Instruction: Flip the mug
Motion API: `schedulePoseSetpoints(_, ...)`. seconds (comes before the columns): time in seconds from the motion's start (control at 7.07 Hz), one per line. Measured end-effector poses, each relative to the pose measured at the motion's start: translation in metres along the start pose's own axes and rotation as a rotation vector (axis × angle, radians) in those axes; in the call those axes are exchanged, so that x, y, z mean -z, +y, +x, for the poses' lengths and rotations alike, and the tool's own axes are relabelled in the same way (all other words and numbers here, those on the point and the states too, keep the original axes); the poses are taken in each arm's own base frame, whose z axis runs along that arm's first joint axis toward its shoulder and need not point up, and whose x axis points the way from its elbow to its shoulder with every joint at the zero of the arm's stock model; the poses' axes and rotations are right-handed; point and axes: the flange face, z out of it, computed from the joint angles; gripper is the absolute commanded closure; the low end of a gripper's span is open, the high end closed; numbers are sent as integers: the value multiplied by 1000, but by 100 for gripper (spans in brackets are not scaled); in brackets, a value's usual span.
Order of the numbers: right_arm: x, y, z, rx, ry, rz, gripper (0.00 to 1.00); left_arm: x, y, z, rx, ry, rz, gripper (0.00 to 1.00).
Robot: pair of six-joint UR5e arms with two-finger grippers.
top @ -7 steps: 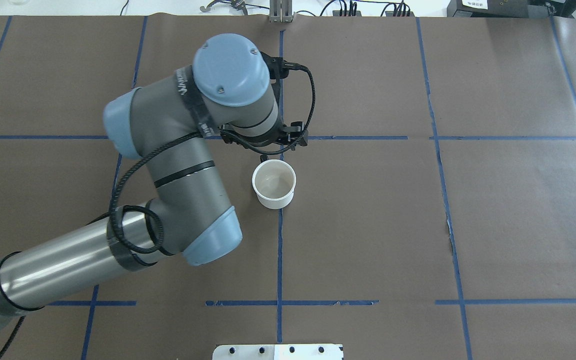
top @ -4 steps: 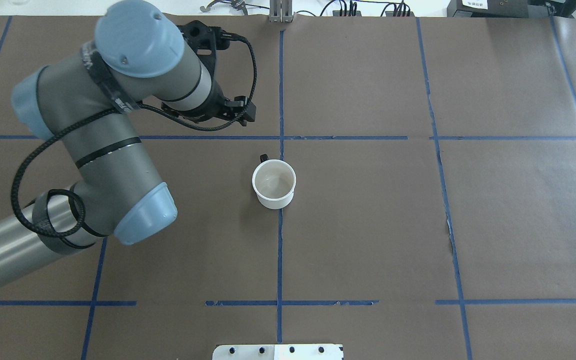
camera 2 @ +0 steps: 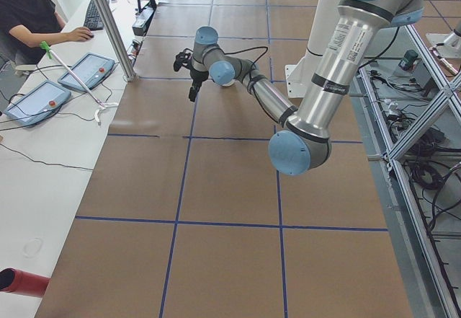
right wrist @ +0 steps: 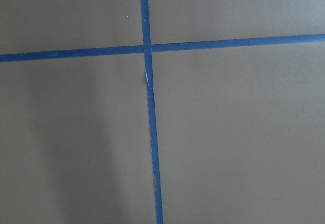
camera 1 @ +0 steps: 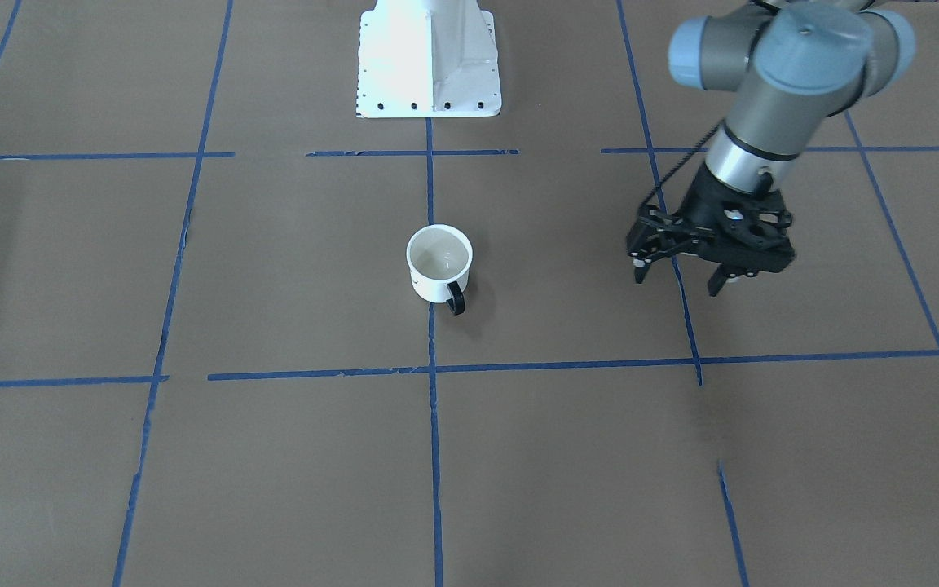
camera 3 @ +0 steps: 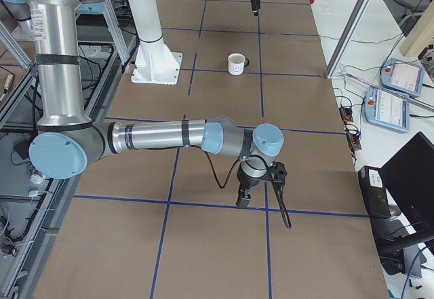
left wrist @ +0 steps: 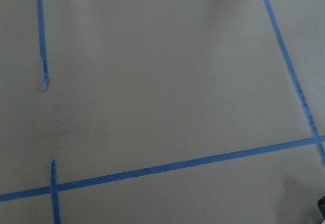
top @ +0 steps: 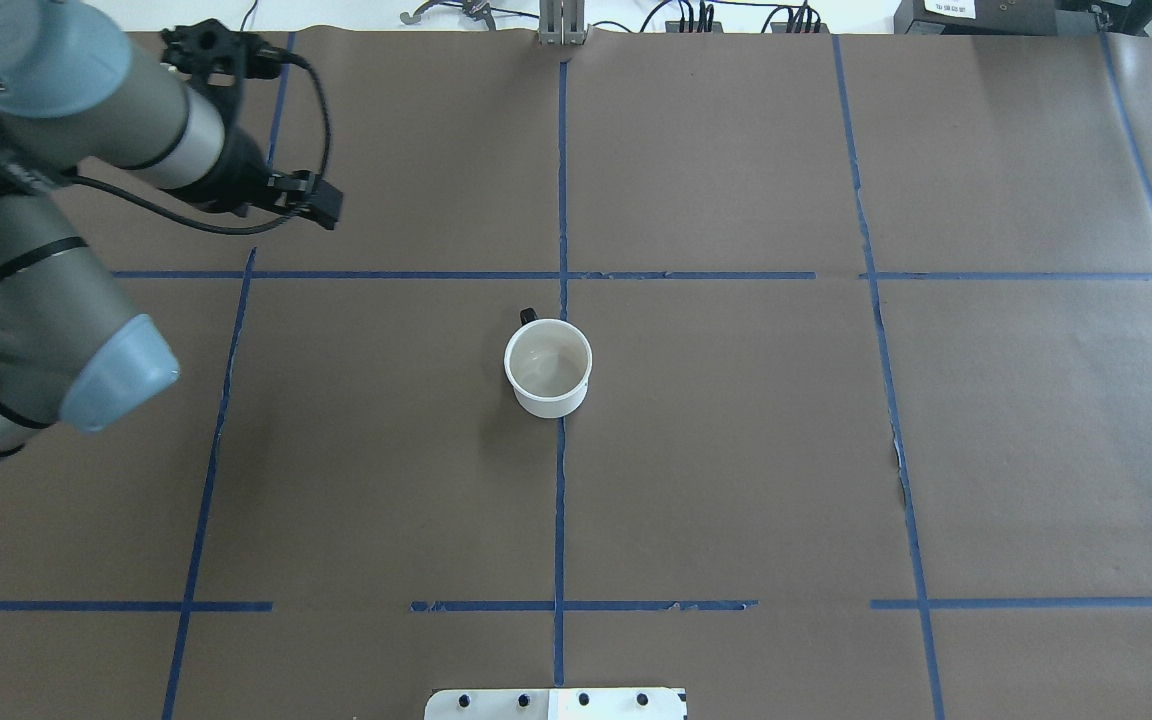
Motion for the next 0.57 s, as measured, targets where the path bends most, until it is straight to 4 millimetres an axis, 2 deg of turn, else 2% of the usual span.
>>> schedulePoseSetpoints(0.57, 0, 0, 0, 0, 0, 0, 0, 39, 31, -258, -117, -135, -58, 0)
